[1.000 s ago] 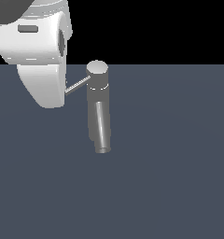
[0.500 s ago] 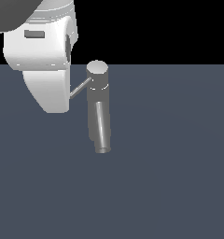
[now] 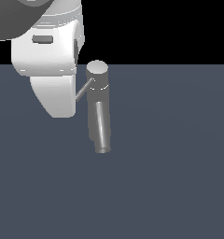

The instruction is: Turn on the faucet by rotating a designated handle.

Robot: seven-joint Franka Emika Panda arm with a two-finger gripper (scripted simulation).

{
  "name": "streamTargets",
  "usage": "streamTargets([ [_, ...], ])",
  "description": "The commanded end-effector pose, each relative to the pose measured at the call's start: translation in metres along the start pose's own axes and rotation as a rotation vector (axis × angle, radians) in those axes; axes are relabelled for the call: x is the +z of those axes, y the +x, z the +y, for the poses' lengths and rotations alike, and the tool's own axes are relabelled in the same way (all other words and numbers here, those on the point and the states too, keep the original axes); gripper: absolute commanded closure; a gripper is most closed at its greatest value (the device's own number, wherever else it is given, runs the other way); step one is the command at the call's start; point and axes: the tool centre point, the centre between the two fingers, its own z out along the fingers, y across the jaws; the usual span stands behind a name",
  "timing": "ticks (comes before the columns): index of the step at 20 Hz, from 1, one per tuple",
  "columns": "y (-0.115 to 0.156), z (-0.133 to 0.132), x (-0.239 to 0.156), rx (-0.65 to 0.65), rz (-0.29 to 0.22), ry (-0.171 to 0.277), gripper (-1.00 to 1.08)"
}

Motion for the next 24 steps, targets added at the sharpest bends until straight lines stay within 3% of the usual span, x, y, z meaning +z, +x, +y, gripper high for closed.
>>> streamTargets([
  [1, 0.010, 0.005, 0.001, 0.017, 0.010, -0.004, 1.08],
  [24, 0.024, 0.016, 0.000, 0.010, 0.006, 0.002, 1.08],
])
